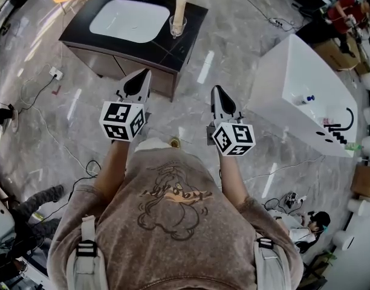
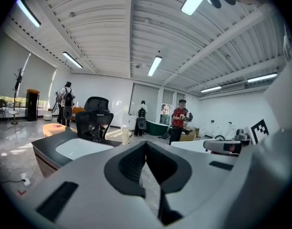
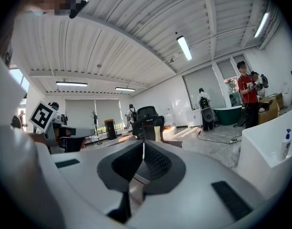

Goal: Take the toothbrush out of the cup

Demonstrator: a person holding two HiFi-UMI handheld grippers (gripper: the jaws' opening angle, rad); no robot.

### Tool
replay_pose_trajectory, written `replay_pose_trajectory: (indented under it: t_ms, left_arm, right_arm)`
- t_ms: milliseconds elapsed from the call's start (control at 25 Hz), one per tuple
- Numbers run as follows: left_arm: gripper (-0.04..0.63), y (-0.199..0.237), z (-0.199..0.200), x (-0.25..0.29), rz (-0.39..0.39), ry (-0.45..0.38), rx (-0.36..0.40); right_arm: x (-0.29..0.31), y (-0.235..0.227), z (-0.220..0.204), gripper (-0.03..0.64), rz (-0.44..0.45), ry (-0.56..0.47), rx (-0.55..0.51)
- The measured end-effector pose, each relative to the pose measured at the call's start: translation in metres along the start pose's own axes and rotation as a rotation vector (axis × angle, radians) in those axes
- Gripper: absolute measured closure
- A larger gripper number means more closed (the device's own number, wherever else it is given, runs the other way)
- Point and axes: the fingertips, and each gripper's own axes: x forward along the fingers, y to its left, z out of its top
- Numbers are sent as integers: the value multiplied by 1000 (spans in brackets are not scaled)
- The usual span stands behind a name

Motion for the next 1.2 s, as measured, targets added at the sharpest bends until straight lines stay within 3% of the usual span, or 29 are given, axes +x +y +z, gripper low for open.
replay_pose_trajectory:
  t_ms: [400, 1200]
  left_arm:
    - [578, 33, 11, 43, 10, -10, -12]
    - [578, 115, 47, 175, -138, 13, 32]
  right_arm:
    - [53, -13, -2, 594, 13, 44, -8]
    - [196, -38, 27, 594, -63, 15, 12]
